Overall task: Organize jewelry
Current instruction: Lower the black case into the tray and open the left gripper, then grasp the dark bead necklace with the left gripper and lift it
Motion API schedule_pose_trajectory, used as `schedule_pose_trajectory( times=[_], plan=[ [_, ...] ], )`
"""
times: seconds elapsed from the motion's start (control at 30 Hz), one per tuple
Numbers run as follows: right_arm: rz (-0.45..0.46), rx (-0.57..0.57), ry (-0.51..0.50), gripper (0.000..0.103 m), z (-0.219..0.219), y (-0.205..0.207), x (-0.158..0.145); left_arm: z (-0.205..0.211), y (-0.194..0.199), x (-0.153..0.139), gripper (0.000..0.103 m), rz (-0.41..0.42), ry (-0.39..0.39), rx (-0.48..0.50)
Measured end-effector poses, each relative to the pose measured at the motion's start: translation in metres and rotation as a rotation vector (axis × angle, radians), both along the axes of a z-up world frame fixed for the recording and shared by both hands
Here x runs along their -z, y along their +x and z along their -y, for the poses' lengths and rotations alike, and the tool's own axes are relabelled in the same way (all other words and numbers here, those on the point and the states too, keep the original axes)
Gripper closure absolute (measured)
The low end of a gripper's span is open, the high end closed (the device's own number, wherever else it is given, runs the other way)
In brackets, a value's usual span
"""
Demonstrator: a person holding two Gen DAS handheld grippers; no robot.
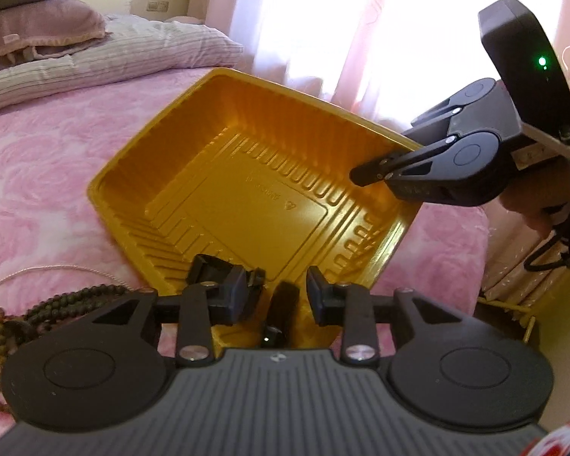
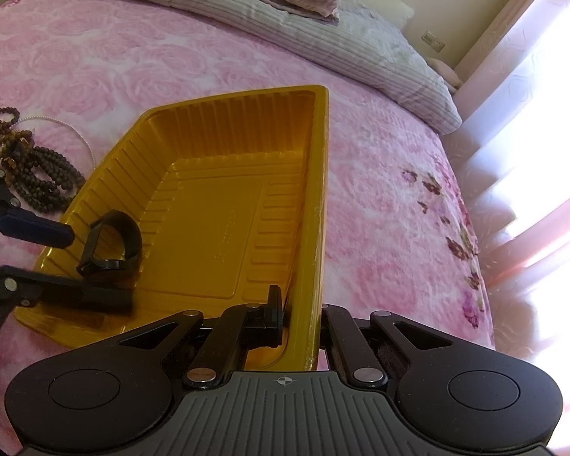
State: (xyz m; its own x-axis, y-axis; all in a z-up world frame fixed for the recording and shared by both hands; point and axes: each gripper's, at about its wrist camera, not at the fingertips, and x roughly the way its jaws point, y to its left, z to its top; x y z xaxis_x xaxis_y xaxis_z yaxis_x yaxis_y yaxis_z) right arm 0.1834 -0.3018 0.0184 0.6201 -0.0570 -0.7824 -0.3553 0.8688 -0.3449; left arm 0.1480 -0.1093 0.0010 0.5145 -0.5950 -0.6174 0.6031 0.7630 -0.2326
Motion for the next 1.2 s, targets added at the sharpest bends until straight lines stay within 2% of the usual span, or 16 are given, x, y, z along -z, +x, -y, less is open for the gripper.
schedule_pose_trajectory(
  times=[0.17, 0.4, 0.5, 0.6, 0.77, 0.83, 1.0, 1.13, 1.2],
  plan=[
    [0.003, 0.001, 0.0, 0.099, 0.0, 0.0, 0.0, -0.038, -0.015, 0.001, 0.072, 0.016, 0.028, -0.095],
    [0.003, -0.001, -0.003, 0.099, -0.001, 0.0, 0.0, -0.116, -0.042, 0.015, 0.072, 0.026, 0.154, -0.335],
    [0.003, -0.001, -0.006, 0.099, -0.001, -0.001, 0.001, -0.14, -0.045, 0.017, 0.072, 0.034, 0.176, -0.408],
    [0.002, -0.002, -0.006, 0.099, -0.001, -0.001, 0.0, -0.15, -0.04, 0.02, 0.072, 0.05, 0.218, -0.425],
    [0.001, -0.001, -0.011, 0.099, -0.001, -0.001, 0.001, -0.149, -0.029, 0.029, 0.072, 0.074, 0.27, -0.364],
    [0.001, -0.001, -0.014, 0.099, -0.001, -0.002, 0.001, -0.147, -0.023, 0.033, 0.072, 0.074, 0.295, -0.369],
    [0.0, -0.002, -0.017, 0.099, 0.0, -0.003, 0.001, -0.154, 0.001, 0.043, 0.072, 0.017, 0.296, -0.439],
    [0.002, -0.002, -0.014, 0.099, 0.0, -0.002, 0.001, -0.157, 0.012, 0.053, 0.074, -0.037, 0.297, -0.451],
    [0.002, -0.001, -0.013, 0.099, 0.001, -0.002, 0.002, -0.155, 0.011, 0.053, 0.081, -0.042, 0.298, -0.436]
  ],
)
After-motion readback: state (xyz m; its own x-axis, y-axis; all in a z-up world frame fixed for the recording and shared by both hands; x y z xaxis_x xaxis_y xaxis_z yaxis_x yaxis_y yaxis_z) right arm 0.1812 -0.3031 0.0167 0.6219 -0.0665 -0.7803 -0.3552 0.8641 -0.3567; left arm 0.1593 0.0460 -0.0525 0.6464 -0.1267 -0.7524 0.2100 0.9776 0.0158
